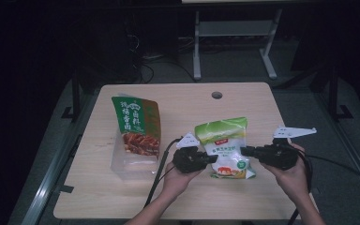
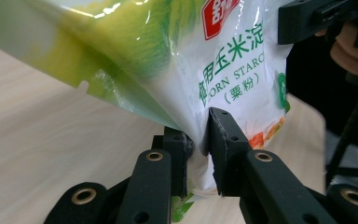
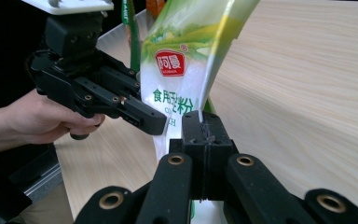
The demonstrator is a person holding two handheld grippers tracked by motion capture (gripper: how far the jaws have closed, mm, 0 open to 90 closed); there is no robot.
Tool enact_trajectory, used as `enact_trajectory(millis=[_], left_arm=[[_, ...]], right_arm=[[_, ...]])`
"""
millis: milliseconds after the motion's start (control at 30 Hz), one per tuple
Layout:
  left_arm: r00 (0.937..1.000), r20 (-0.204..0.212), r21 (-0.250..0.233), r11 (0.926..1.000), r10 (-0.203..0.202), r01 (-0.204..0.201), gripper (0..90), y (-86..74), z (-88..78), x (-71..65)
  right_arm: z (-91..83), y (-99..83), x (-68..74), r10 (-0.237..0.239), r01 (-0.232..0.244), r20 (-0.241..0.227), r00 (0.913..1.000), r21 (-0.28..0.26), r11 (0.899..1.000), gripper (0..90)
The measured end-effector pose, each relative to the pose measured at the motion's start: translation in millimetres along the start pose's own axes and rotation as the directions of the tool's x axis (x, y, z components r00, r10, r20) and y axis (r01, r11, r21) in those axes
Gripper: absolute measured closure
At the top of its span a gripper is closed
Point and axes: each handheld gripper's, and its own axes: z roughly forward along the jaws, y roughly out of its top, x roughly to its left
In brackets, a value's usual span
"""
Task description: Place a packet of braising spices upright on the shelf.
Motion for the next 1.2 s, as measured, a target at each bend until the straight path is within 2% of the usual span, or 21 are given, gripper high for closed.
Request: enact_trajectory(millis=[100,267,533,667,800,1033,1067,1200], left_arm=[[0.9998,-0.014,0.004,0.9999,0.015,-0.015,77.9,-0.5,-3.3,0.0],[0.9957,-0.065,0.022,0.9976,0.067,-0.066,78.8,-3.8,-11.0,-1.0],[0.9912,-0.074,0.046,0.9933,0.11,-0.106,79.4,-7.8,-13.1,-1.1],[0.9891,-0.068,0.048,0.9907,0.13,-0.127,79.5,-7.9,-12.6,-2.5],[0.9887,-0.066,0.048,0.9902,0.134,-0.131,79.5,-7.9,-11.1,-4.0],[0.9899,-0.056,0.053,0.9904,0.13,-0.127,79.5,-6.9,-10.7,-3.9],[0.9899,-0.056,0.053,0.9904,0.13,-0.127,79.5,-6.9,-10.7,-3.9],[0.9895,-0.051,0.054,0.9897,0.135,-0.133,79.5,-6.8,-9.9,-6.0]], right_arm=[[5.8,-0.4,2.6,-0.012,0.012,-0.004,0.9999,0.003,1.0,89.3],[16.9,-4.4,5.4,-0.031,0.031,-0.014,0.9994,0.022,0.999,88.8],[27.0,-12.3,7.5,-0.076,0.076,0.002,0.9971,0.078,0.994,87.0],[27.4,-15.3,6.0,-0.081,0.081,-0.013,0.9967,0.084,0.993,85.7],[28.6,-15.0,3.8,-0.082,0.084,-0.033,0.9961,0.094,0.992,78.5],[35.9,-10.8,2.3,-0.082,0.091,-0.073,0.9939,0.123,0.988,59.7],[35.9,-10.8,2.3,-0.082,0.091,-0.073,0.9939,0.123,0.988,59.7],[45.9,-4.2,5.9,-0.113,0.123,-0.076,0.9907,0.145,0.982,52.6]])
